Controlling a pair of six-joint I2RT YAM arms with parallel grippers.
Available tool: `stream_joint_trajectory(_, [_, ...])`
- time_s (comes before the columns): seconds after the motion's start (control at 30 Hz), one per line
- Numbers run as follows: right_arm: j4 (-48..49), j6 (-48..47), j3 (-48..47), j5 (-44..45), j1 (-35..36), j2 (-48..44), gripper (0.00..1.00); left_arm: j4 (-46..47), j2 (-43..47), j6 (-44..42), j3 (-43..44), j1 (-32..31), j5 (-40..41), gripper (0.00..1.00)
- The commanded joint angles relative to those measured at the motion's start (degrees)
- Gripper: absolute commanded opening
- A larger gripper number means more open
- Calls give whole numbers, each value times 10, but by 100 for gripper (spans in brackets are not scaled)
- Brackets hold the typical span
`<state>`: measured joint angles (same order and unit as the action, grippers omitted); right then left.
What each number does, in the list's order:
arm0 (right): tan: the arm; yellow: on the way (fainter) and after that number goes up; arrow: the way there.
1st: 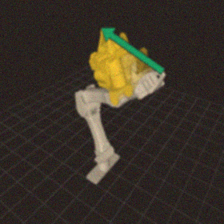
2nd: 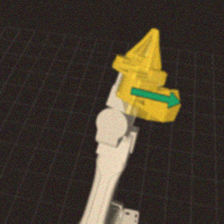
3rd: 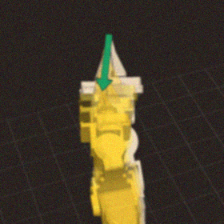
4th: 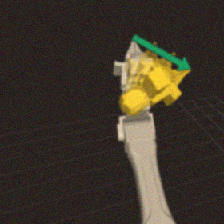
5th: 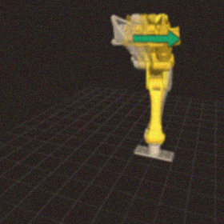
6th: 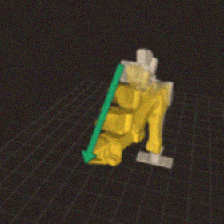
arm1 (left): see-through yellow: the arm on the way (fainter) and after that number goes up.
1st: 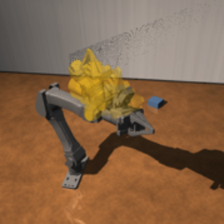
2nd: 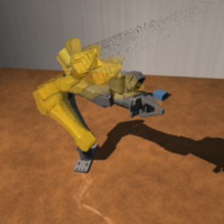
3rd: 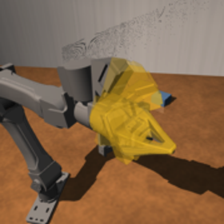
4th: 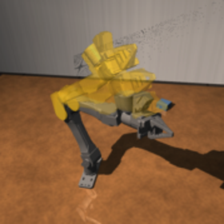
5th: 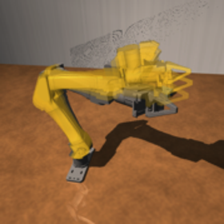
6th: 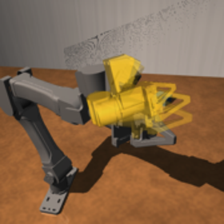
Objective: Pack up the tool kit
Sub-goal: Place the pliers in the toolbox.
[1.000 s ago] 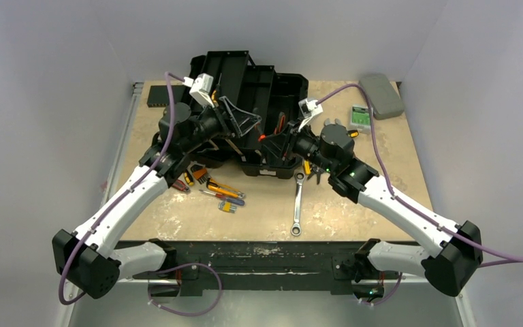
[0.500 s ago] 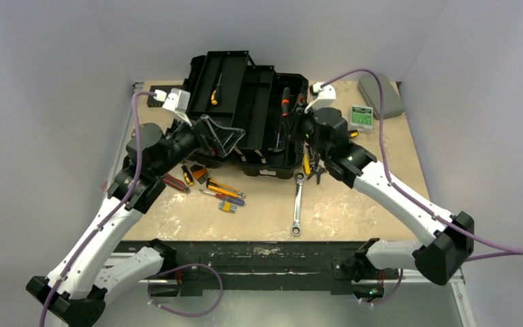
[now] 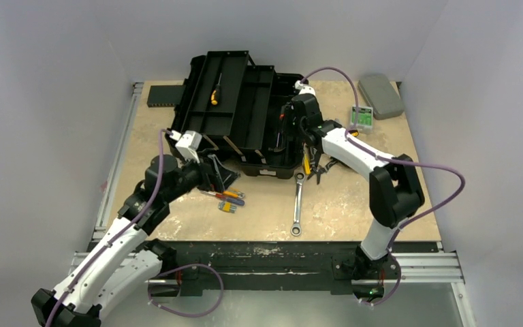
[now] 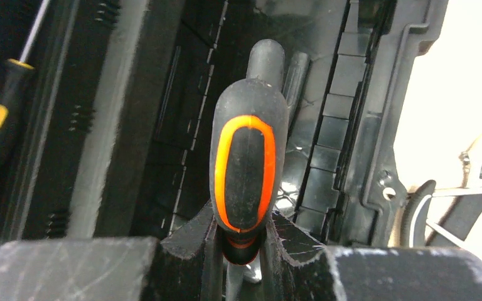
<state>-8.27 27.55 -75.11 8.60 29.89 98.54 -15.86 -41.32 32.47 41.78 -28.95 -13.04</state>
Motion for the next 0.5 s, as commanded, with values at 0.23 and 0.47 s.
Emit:
stream_joint_trajectory(0.23, [130, 117, -69, -247, -67, 99, 0, 169, 74, 36, -160, -2, -45, 93])
stream_joint_trajectory(0.47, [140, 154, -104, -298, -78, 142, 48, 194, 78, 3, -181, -2, -64, 93])
